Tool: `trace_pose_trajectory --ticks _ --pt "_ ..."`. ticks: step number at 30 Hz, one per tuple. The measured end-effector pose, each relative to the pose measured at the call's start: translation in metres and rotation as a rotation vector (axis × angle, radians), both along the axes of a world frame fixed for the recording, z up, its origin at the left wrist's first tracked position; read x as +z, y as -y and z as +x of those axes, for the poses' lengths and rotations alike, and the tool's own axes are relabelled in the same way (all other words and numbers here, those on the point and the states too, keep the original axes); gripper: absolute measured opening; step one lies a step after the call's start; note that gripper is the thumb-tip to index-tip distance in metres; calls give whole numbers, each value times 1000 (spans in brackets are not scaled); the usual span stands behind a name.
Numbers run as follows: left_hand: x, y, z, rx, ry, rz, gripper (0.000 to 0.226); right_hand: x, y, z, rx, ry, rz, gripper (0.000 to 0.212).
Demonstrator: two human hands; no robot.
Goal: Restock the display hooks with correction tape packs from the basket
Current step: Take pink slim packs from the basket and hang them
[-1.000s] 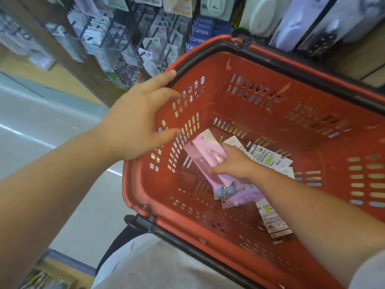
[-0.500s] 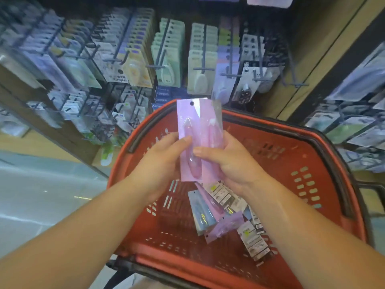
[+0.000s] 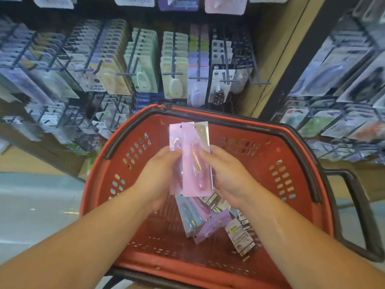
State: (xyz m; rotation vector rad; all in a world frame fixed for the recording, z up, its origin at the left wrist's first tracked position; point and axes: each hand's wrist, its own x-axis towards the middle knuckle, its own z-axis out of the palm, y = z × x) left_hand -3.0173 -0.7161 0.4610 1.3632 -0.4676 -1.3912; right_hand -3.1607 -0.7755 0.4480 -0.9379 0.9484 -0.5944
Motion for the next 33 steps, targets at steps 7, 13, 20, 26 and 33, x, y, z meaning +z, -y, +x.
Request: trace_pose_trajectory --ticks 7,13,20,26,33 --pt "-3 3 5 -17 -14 38 52 -4 3 16 16 -15 -30 28" --pt "-2 1 20 -137 143 85 23 -16 8 27 100 12 54 31" --pt "-13 5 54 -2 184 229 19 -87 37 25 131 -186 145 27" --pt "-32 17 51 14 305 334 18 -149 42 37 118 -282 316 23" --pt "-32 13 78 51 415 401 24 -206 60 13 511 -1115 -268 36"
